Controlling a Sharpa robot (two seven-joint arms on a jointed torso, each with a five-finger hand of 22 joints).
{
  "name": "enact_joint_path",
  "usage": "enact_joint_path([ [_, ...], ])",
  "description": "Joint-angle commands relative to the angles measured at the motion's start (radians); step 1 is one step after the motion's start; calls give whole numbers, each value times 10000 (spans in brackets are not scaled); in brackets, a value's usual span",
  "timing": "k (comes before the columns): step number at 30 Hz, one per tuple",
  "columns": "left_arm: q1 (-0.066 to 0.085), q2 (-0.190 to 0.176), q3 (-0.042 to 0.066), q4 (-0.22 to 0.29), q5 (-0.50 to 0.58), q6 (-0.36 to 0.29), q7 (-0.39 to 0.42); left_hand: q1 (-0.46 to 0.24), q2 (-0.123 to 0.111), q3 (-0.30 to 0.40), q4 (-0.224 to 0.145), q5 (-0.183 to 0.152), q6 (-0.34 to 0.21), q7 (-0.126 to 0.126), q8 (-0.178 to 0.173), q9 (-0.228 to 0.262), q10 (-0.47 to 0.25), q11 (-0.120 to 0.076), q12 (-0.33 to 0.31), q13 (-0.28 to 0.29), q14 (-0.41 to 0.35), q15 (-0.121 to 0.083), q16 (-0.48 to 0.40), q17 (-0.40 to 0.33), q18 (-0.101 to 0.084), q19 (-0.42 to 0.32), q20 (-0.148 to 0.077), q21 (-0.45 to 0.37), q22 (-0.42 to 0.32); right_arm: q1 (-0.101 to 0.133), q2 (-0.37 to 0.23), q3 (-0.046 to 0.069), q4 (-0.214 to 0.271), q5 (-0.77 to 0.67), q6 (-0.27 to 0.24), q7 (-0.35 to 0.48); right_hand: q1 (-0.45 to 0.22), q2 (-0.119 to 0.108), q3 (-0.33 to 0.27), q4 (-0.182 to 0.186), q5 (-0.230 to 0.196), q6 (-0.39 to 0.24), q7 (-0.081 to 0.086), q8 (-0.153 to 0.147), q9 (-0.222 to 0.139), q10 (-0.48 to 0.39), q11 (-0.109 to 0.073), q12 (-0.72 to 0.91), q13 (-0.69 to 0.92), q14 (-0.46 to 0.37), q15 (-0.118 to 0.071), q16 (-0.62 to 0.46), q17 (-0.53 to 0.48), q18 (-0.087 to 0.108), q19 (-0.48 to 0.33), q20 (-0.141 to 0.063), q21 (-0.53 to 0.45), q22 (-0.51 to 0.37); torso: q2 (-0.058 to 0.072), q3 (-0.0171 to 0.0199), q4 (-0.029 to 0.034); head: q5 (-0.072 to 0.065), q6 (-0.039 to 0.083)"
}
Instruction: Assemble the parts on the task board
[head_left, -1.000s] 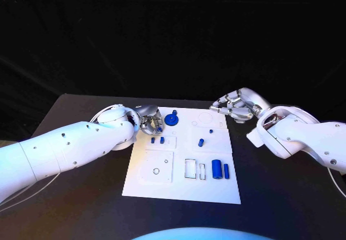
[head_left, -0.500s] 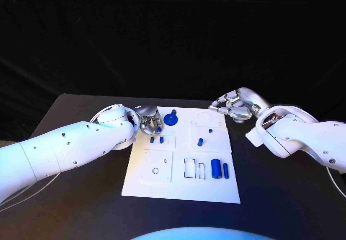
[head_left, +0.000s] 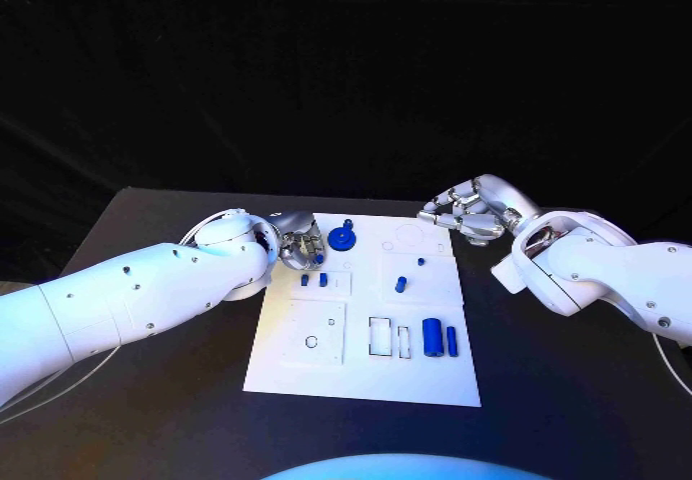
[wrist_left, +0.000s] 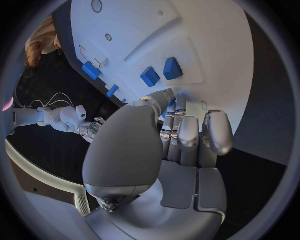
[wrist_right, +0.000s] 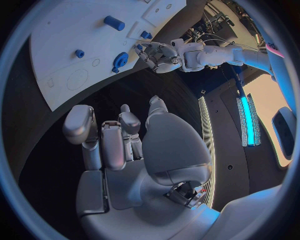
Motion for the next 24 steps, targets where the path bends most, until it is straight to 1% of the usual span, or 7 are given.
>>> enact_joint_path([
  [1,-2,14,3,28,18,92,-8,-79,-31,49,-5,-48,-149,-2,-52,-38,-43,29,-78,20,-42,9,-49,-15,-152,-74,11,-38,317,-6,6,0,6,-105,32,61,63,25,-61,17,47,8,-30,40,13,42,10,52,-9,316,-54,-66,-17,74,-55,5,-49,-9,-3,-1,0,-2,4],
  [11,-2,-46,3,-12,-1,26,-72,-113,-133,117,-18,-41,-677,85,-52,-270,-149,84,-246,52,-173,48,-154,-292,-108,-212,30,-207,186,-6,7,0,-25,-115,67,-9,63,21,-94,16,37,-26,-21,28,8,-155,17,-196,-287,299,-52,-130,-90,97,-110,3,-190,-86,-5,0,3,-3,19],
  [17,-2,-137,4,-19,-3,-113,-62,-120,-161,135,-20,-41,-821,117,-45,-342,-219,117,-315,54,-254,69,-239,-472,-82,-293,46,-306,105,-6,25,0,-79,-115,164,-128,243,110,-171,-3,25,-124,18,16,8,-1590,56,-2160,-2342,245,-18,-310,-243,140,-209,25,-541,-247,-5,-4,2,10,26],
  [19,-2,-196,5,0,4,-216,-28,-110,-155,150,-24,-38,-828,121,-33,-355,-248,128,-339,53,-283,77,-268,-533,-73,-320,52,-339,79,-6,35,0,-117,-216,250,-190,724,219,-36,-165,25,-109,17,39,19,-1944,45,-2822,-2941,189,-25,-468,-413,172,-269,22,-731,-336,-4,-5,0,16,31],
  [20,-2,-234,5,19,12,-274,-6,-92,-143,169,-33,-35,-816,120,-21,-360,-264,132,-353,52,-292,81,-277,-550,-70,-330,55,-351,69,-6,42,0,-141,-338,311,-226,1159,302,124,-320,-83,-92,12,50,23,-2028,37,-3166,-3213,144,-31,-617,-582,188,-300,8,-840,-386,-4,-5,0,16,31],
  [22,-1,-329,8,72,56,-421,64,-59,-119,203,-50,-33,-779,119,2,-364,-270,135,-364,56,-295,84,-277,-552,-67,-338,60,-364,61,-6,57,0,-206,-679,482,-328,1976,364,450,-614,-587,-42,2,47,15,-2078,59,-3964,-3870,77,-75,-901,-903,197,-324,-14,-989,-446,-4,-10,0,13,42],
  [24,0,-398,11,113,134,-551,135,-50,-112,218,-57,-34,-729,120,26,-363,-265,139,-368,61,-302,86,-286,-578,-65,-344,63,-374,54,-6,71,0,-255,-926,642,-411,2416,325,633,-752,-853,34,21,43,5,-2097,44,-4575,-4373,79,-74,-995,-1002,216,-307,-47,-1026,-450,-7,-9,0,9,45],
])
